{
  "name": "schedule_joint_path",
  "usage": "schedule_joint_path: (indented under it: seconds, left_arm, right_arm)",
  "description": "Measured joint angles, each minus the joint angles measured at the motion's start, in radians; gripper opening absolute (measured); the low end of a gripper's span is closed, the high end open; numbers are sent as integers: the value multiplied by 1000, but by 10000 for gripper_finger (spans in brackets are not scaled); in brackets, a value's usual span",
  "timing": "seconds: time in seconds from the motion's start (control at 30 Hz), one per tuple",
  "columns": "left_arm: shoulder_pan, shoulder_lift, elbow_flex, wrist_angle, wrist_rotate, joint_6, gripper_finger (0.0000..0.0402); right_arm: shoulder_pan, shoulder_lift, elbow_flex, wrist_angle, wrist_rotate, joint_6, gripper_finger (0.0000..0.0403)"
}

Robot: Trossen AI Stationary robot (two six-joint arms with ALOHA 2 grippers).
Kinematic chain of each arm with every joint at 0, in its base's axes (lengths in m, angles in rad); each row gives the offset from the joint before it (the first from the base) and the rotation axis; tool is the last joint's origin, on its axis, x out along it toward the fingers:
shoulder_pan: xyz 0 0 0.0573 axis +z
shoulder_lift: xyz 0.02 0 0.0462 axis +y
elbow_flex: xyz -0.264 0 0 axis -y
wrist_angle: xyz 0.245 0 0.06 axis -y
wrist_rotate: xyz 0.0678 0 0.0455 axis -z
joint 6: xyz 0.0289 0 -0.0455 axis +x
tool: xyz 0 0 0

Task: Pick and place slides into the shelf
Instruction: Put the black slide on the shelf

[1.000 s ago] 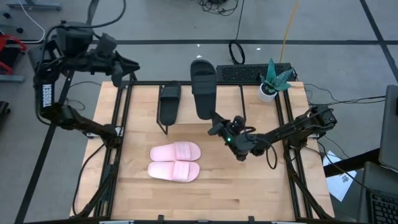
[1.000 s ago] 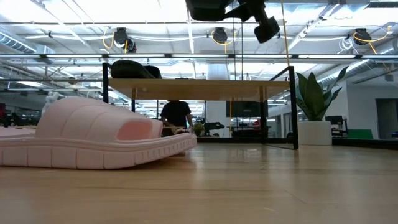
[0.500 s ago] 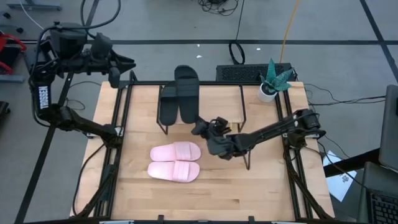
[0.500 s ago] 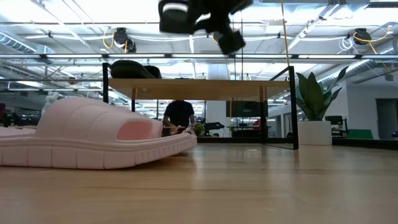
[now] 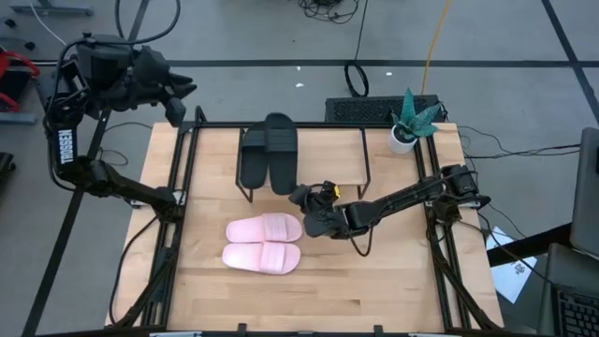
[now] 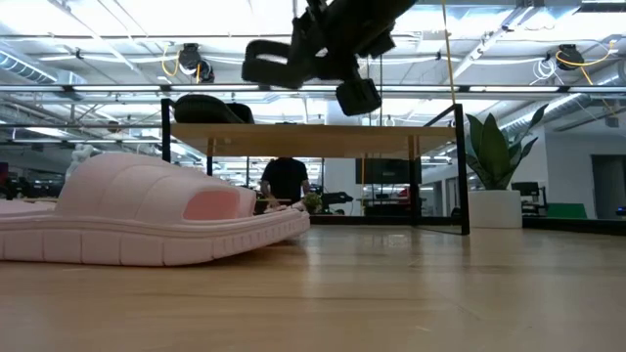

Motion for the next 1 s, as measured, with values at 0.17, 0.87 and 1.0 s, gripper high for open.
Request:
schedule_joint_path:
  seconds: [0.17,0.87,1.0]
  left_arm:
    - [0,0,0,0,-128,65,88]
    - [0,-6,0,64,-662,335,88]
    - [0,-16,0,66,-659,335,88]
  right_arm:
    - [4,0,0,-77,3,112,26]
    - [-88,-2,116,-445,-202,283,24]
    - [-87,-3,125,-459,-203,317,24]
